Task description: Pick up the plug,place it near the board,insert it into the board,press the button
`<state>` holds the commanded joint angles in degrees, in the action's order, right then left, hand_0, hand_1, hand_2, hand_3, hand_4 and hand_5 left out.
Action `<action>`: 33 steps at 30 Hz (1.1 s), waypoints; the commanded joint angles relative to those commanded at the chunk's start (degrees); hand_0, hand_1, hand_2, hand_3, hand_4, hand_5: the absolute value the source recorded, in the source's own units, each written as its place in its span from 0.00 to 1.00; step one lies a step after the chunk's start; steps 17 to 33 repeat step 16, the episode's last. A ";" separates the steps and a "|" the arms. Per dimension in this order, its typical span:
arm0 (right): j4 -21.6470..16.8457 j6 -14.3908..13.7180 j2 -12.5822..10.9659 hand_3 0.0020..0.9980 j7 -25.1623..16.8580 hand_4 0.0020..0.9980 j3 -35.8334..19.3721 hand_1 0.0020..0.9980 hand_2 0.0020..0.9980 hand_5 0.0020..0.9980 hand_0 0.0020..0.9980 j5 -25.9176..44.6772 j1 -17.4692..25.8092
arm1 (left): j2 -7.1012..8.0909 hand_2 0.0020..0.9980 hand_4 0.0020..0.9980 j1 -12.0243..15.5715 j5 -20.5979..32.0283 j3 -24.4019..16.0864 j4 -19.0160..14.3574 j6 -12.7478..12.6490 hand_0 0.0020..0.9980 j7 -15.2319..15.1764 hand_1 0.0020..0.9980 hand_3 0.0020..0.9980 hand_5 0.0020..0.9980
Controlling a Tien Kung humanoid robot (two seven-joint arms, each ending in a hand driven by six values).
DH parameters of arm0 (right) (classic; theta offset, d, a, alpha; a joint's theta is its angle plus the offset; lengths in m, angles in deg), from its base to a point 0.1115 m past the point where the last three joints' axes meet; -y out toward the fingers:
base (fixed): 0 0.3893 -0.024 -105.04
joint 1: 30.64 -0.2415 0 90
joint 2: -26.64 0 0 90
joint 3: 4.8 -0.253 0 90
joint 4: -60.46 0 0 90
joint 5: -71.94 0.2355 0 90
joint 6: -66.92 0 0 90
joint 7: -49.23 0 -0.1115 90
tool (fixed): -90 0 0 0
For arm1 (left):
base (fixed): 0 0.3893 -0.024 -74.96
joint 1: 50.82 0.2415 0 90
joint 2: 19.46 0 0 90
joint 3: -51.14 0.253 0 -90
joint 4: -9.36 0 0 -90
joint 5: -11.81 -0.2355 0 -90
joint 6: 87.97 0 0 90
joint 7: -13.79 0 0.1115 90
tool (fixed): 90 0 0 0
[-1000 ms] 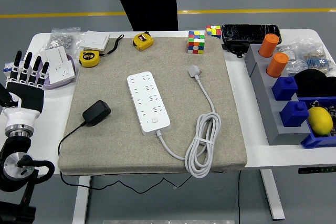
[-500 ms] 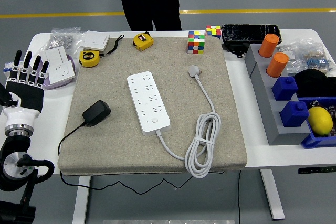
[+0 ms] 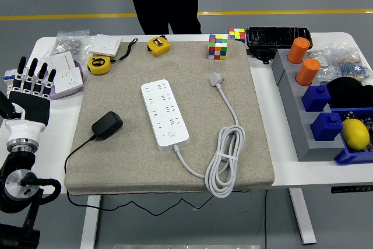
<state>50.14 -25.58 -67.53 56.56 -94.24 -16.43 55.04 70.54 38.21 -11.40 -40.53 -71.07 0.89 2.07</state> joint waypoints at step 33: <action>0.00 -0.01 0.06 0.76 -0.02 1.00 -0.22 0.72 0.72 0.99 0.83 0.03 -0.05 | 0.00 0.71 1.00 -0.14 -0.09 0.15 0.04 -0.01 0.73 0.00 0.74 0.73 1.00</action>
